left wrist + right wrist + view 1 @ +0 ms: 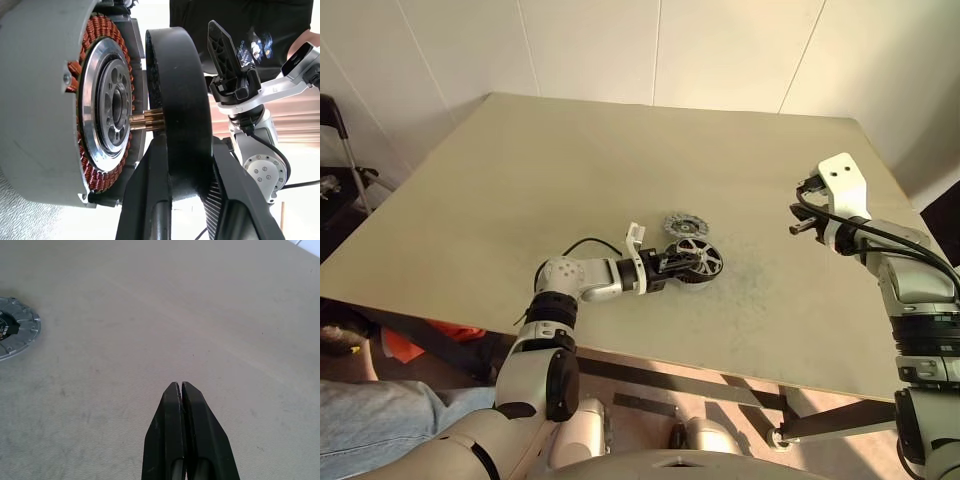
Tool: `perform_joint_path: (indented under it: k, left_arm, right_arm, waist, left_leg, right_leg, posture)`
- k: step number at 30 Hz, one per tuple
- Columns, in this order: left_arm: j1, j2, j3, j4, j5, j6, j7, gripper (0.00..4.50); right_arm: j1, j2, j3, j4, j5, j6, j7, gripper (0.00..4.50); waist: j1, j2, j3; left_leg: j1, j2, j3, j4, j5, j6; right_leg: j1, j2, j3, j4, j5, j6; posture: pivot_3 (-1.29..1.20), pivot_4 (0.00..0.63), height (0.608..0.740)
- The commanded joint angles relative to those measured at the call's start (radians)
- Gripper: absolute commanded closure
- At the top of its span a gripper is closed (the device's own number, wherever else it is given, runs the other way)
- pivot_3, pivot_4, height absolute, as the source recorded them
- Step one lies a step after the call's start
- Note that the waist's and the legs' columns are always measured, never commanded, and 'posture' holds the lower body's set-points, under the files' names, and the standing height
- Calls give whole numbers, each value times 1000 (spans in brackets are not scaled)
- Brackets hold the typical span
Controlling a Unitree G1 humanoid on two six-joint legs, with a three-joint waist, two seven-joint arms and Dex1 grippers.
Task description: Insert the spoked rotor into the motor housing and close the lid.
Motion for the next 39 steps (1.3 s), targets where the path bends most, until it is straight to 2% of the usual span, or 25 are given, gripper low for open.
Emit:
perform_joint_path:
  k: [1,11,13,15,23,32,35,39]
  left_arm:
    - [-4,0,15,-20,0,-7,-8,4081]
    - [-4,-4,7,-17,27,-23,-14,4081]
    - [-5,-5,1,-14,38,-33,-17,3326]
    - [-6,-5,0,-11,47,-40,-12,2776]
    - [7,55,45,-94,25,-22,12,2776]
    - [99,132,174,-355,-91,134,133,2776]
    - [139,141,162,-438,-92,117,129,2776]
    - [195,160,42,-531,12,-52,64,2776]
  right_arm:
    - [-14,0,-29,-39,1,-8,-8,4500]
    - [-25,1,-26,-35,0,-10,-6,4500]
    - [-26,1,-26,-39,1,-7,-6,4500]
    - [-26,1,-26,-44,2,-5,-6,4500]
    - [-30,4,-19,-48,3,-9,4,4500]
    - [-43,31,-7,-47,2,-20,9,4500]
    - [-45,77,-25,-109,67,11,34,4500]
    - [17,135,5,-282,151,71,87,4500]
  waist:
    - [0,0,0]
    - [0,0,0]
    - [0,0,0]
    - [0,0,0]
    - [-4,0,0]
    - [-3,1,0]
    - [-1,1,0]
    - [0,2,0]
  left_leg:
    - [0,0,0,0,0,0]
    - [0,0,0,0,0,0]
    - [0,0,0,0,0,0]
    - [0,0,0,0,0,0]
    - [4,0,0,-1,0,-2]
    - [1,0,0,-2,0,-1]
    - [0,0,0,-1,-1,-1]
    - [1,0,0,-3,0,-2]
  right_leg:
    - [0,0,0,0,0,0]
    - [0,0,0,0,0,0]
    - [0,0,0,0,0,0]
    - [0,0,0,0,0,0]
    - [3,0,0,0,0,0]
    - [0,0,0,-1,0,0]
    - [0,0,0,-1,0,0]
    - [0,0,0,-1,0,0]
  posture:
    - [0,0,740]
    - [0,0,740]
    - [0,0,740]
    - [0,0,740]
    - [0,0,740]
    - [0,0,740]
    - [0,0,740]
    - [0,0,740]
